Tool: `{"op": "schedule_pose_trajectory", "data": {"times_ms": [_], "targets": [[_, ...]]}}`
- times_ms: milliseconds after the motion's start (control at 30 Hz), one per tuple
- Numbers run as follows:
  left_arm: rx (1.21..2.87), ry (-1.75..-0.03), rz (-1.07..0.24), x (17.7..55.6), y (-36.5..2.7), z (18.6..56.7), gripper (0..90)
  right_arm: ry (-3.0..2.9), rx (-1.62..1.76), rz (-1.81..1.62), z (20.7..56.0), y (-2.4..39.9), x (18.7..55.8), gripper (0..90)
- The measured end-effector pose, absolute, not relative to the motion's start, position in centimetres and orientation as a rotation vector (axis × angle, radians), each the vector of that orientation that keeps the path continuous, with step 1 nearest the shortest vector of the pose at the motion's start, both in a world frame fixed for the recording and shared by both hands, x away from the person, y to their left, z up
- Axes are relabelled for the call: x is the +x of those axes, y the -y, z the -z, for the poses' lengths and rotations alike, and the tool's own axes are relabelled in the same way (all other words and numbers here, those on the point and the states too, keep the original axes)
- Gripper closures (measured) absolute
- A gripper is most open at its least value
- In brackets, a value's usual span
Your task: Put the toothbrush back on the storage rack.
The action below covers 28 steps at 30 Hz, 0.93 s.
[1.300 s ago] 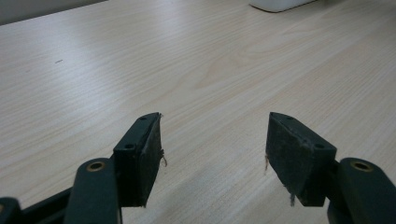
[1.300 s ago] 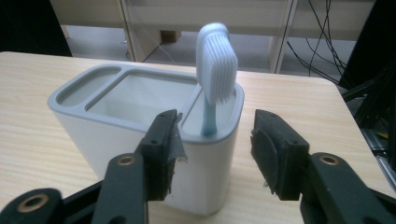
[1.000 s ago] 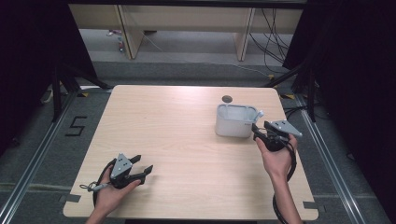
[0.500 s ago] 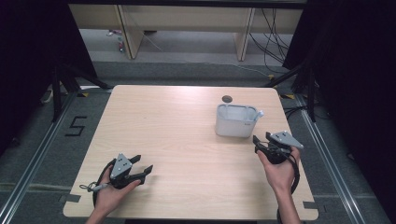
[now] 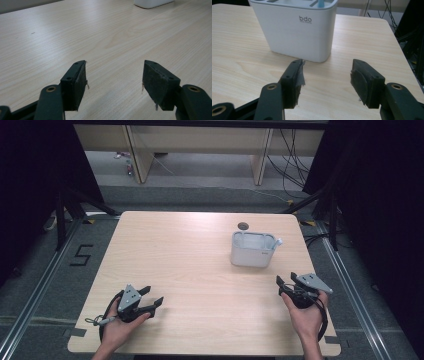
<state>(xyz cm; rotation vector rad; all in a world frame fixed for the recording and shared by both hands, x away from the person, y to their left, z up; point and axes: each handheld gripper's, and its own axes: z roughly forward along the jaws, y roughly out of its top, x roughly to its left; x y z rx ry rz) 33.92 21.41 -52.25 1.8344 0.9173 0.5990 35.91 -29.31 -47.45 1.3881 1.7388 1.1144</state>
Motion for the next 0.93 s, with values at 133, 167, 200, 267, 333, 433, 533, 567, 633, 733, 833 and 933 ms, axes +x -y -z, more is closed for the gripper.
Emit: {"op": "schedule_pose_trajectory", "data": {"times_ms": [133, 167, 200, 267, 333, 433, 533, 567, 633, 733, 833, 933], "targets": [[1.835, -0.917, -0.6, 33.9, -21.4, 52.3, 35.2, -1.723, 1.366, -1.077, 48.4, 30.1, 35.3, 43.9], [1.837, -0.917, -0.601, 33.9, -21.4, 52.2, 35.3, -1.737, 1.374, -1.094, 48.7, 30.2, 34.9, 43.9], [1.837, -0.918, -0.601, 33.9, -21.4, 52.2, 35.3, -1.72, 1.408, -1.13, 49.0, 30.0, 34.7, 44.0], [1.839, -0.919, -0.601, 33.9, -21.4, 52.2, 35.3, -1.694, 1.41, -1.132, 49.5, 30.1, 34.5, 44.0], [1.839, -0.919, -0.602, 33.9, -21.4, 52.2, 35.2, -1.705, 1.395, -1.141, 50.0, 30.4, 34.3, 44.0], [1.835, -0.917, -0.6, 33.9, -21.4, 52.2, 35.3, -1.701, 1.371, -1.108, 50.5, 30.5, 34.3, 44.0], [1.837, -0.922, -0.597, 33.9, -21.5, 52.2, 35.3, -1.679, 1.366, -1.129, 50.8, 30.3, 34.3, 44.1], [1.829, -0.918, -0.597, 33.9, -21.5, 52.3, 35.3, -1.683, 1.363, -1.147, 50.8, 30.3, 34.2, 44.1], [1.819, -0.914, -0.599, 34.0, -21.4, 52.3, 35.3, -1.686, 1.332, -1.125, 50.9, 30.4, 34.2, 44.1], [1.837, -0.92, -0.594, 33.9, -21.5, 52.2, 35.3, -1.692, 1.353, -1.147, 51.1, 30.1, 34.3, 44.1], [1.834, -0.919, -0.59, 33.9, -21.5, 52.2, 35.3, -1.696, 1.373, -1.139, 51.2, 30.0, 34.1, 44.0], [1.837, -0.919, -0.589, 34.0, -21.5, 52.2, 35.3, -1.707, 1.348, -1.166, 51.3, 30.0, 34.3, 44.0]]}}
